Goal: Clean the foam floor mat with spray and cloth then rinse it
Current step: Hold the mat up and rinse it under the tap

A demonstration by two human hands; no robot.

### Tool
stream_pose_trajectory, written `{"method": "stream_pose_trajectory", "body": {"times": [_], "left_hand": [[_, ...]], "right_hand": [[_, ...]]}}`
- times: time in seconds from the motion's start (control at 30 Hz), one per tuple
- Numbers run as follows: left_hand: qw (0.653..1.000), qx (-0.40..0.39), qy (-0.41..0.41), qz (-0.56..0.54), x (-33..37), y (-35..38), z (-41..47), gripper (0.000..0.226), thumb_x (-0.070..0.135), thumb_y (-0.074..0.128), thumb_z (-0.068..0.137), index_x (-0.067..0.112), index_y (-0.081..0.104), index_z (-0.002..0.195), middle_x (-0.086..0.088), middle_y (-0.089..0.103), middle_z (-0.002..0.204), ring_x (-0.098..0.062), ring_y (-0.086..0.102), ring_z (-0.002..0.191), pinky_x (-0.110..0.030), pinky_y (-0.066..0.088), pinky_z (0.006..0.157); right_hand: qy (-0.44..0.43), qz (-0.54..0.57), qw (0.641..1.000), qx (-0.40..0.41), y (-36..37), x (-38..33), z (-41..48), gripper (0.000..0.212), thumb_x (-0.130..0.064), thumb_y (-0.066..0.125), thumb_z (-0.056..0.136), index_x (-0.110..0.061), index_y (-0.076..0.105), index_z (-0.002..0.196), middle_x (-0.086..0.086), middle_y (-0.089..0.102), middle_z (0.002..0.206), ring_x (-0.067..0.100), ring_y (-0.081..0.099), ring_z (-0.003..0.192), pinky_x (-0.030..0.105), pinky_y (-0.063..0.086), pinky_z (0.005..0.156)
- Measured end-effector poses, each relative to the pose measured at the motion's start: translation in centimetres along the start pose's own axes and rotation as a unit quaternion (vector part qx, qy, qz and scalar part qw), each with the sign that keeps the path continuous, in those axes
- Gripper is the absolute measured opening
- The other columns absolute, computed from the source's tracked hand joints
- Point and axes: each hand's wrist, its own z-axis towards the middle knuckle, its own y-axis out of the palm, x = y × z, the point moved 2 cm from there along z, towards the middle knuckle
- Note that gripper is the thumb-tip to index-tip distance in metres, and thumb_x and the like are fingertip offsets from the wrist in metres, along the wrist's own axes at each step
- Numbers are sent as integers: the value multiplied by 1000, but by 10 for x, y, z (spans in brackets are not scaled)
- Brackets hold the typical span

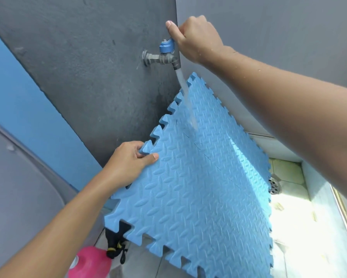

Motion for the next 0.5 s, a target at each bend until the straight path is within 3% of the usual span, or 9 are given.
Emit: {"method": "stream_pose_trajectory", "body": {"times": [0.13, 0.2, 0.23, 0.3, 0.4, 0.5], "left_hand": [[1000, 1, -1, 8, -4, 2, 2, 34, 28, 67, 99, 15, 55, 70, 16, 56, 42, 3, 44, 30, -9, 32, 39], [1000, 2, -6, 22, -5, 1, 5, 39, 37, 64, 100, 3, 59, 81, 11, 52, 49, -4, 37, 35, -16, 31, 42], [999, 0, -10, 35, -5, 1, 6, 42, 41, 61, 101, 0, 60, 88, 6, 52, 55, -9, 37, 41, -21, 31, 45], [998, 0, -15, 59, -6, 1, 6, 47, 44, 57, 102, -3, 60, 96, -3, 53, 66, -15, 40, 52, -26, 31, 50], [997, 12, -19, 77, -10, 3, 8, 51, 46, 50, 104, -2, 53, 87, -5, 45, 70, -16, 36, 56, -28, 30, 54], [996, 38, -29, 69, -19, 3, 14, 51, 50, 38, 108, 10, 44, 75, -5, 46, 70, -13, 33, 52, -26, 29, 51]], "right_hand": [[54, 186, 978, 73, 7, 6, -15, 65, -52, 32, 98, 0, 57, 68, 4, 46, 59, 20, 44, 58, 37, 43, 64], [112, 308, 936, 129, 23, 20, -36, 46, -39, 38, 101, -9, 71, 98, -4, 65, 86, 8, 58, 81, 29, 46, 81], [163, 335, 919, 131, 36, 30, -51, 39, -35, 39, 103, -13, 68, 120, -3, 68, 113, 8, 59, 107, 26, 43, 97], [274, 318, 906, 51, 75, 50, -87, 50, -35, 38, 105, -13, 43, 150, 4, 45, 153, 17, 38, 142, 31, 26, 116], [343, 236, 899, -134, 137, 43, -147, 63, -42, 33, 106, -13, 17, 160, 12, 16, 167, 29, 11, 154, 47, 10, 124], [288, 257, 911, -145, 156, -19, -200, 64, -49, 25, 106, -20, 12, 161, 6, 4, 169, 22, -4, 156, 48, -5, 124]]}}
